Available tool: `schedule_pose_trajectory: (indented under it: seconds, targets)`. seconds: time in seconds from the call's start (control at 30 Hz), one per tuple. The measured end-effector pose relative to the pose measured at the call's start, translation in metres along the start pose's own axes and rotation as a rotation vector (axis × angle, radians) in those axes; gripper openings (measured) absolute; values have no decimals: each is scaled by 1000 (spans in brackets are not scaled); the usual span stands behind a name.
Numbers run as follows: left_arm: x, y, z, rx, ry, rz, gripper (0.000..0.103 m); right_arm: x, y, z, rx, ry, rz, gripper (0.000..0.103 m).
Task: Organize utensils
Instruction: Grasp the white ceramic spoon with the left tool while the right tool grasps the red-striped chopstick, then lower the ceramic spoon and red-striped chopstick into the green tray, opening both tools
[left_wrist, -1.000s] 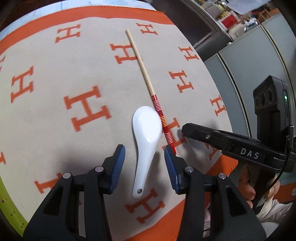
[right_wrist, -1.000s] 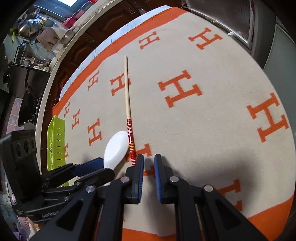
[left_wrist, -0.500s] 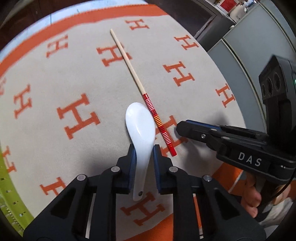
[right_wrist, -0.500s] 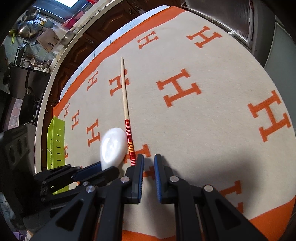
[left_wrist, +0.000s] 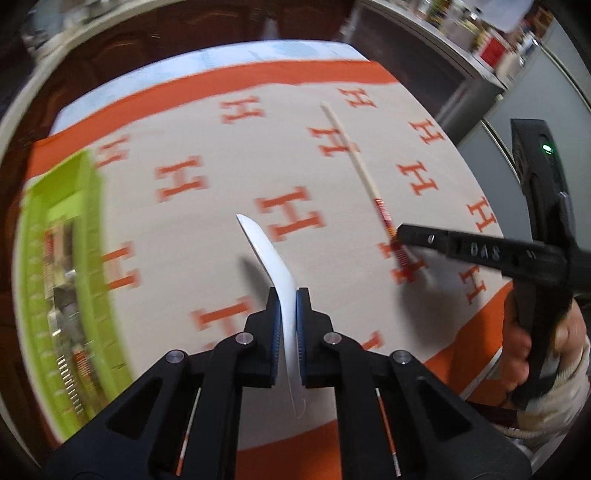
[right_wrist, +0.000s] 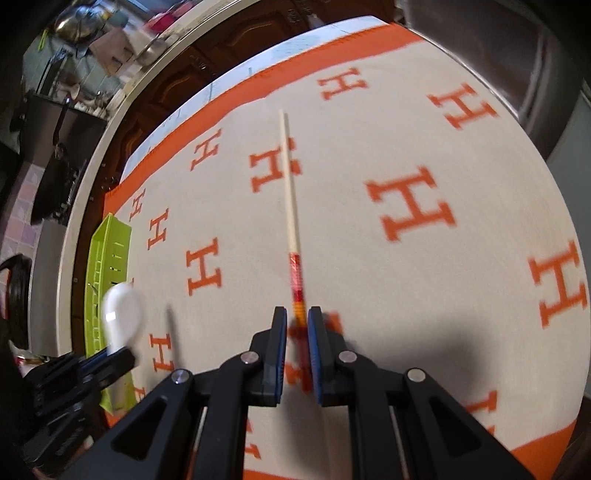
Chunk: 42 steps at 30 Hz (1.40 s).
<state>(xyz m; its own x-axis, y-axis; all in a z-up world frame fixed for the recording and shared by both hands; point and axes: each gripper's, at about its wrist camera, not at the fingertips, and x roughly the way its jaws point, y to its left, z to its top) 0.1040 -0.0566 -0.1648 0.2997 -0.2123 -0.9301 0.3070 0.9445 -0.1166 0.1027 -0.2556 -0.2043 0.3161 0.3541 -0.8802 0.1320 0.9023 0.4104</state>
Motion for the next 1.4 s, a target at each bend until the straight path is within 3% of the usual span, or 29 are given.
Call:
schedule_pose_trajectory:
  seconds: [0.23, 0.43, 0.5, 0.67, 0.87, 1.2, 1.27, 1.33, 1.4]
  targets:
    - [-64, 71, -25, -93, -82, 132, 5, 18, 25, 18, -112, 11, -167, 12]
    - [-74, 130, -42, -167, -78, 242, 5, 24, 40, 16, -193, -9, -266, 11]
    - [-70, 145, -48, -181, -68, 261, 5, 24, 39, 16, -182, -15, -282, 6]
    - [-54, 177, -61, -203, -34, 284, 5, 18, 30, 14, -98, 3, -216, 5]
    - [-36, 185, -78, -173, 3, 241, 5, 4, 42, 4, -59, 17, -104, 5]
    - [-38, 193, -100, -207, -9, 190, 7, -21, 132, -18, -203, 16, 8, 5]
    - [-46, 198, -106, -229, -31, 147, 9, -24, 148, -22, -231, 17, 29, 5]
    - [-54, 202, -110, -250, -51, 126, 27, -24, 168, -26, -257, 26, 59, 5]
    - [-63, 205, -112, -267, -82, 123, 38, -21, 189, -31, -275, 49, 92, 5]
